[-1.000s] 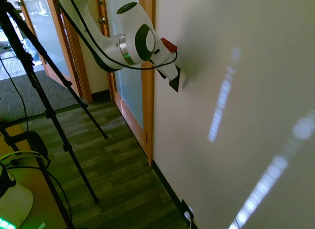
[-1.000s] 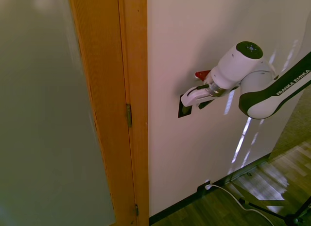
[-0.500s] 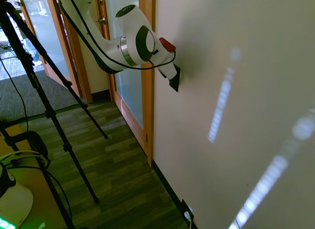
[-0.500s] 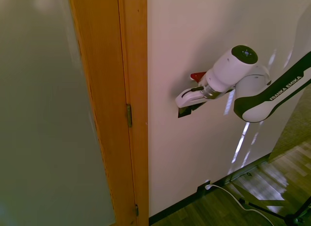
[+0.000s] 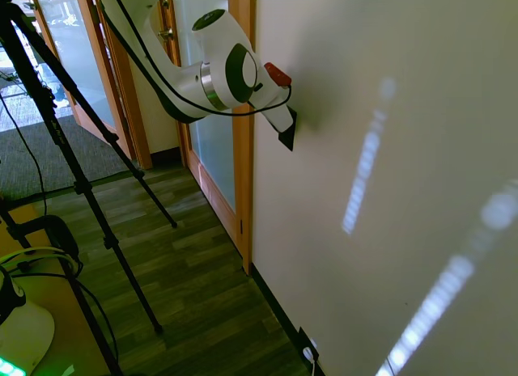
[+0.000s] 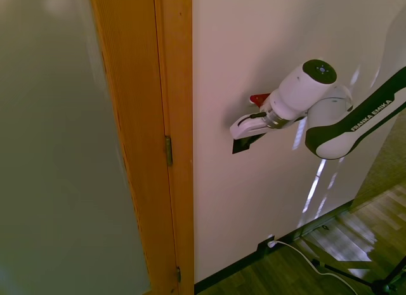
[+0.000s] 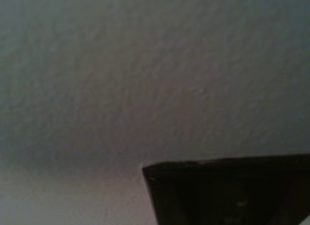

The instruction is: Turn on the light

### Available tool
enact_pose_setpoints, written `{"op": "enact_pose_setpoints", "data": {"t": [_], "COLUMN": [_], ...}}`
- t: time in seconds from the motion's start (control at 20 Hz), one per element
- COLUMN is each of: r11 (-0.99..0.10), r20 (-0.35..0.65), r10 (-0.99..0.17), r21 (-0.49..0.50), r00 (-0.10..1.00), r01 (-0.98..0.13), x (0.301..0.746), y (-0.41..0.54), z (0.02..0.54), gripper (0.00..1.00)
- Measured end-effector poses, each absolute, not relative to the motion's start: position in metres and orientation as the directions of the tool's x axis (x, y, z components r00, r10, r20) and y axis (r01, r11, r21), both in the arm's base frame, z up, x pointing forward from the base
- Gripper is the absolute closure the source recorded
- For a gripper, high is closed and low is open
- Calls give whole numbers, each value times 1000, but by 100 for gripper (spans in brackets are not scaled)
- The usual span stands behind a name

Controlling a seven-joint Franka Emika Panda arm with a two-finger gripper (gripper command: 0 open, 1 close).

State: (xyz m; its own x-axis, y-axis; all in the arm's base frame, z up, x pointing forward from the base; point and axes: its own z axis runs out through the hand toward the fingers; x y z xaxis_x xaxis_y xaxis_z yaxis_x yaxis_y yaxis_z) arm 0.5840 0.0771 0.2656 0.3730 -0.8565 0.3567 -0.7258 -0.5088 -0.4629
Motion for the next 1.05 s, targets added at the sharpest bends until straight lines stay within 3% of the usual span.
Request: {"op": "enact_pose_setpoints", "data": {"t": [0.7, 0.75, 1.05], "r11": [-511, -515, -511], "r20": [396, 406, 400], "r10": [-853, -851, -855], "r21": [-508, -514, -541], "r00": [338, 334, 330], "r01": [-694, -686, -668], "x": [576, 573, 569], "y": [81, 82, 79], "z": [283, 286, 289], "gripper": [100, 0, 0]}}
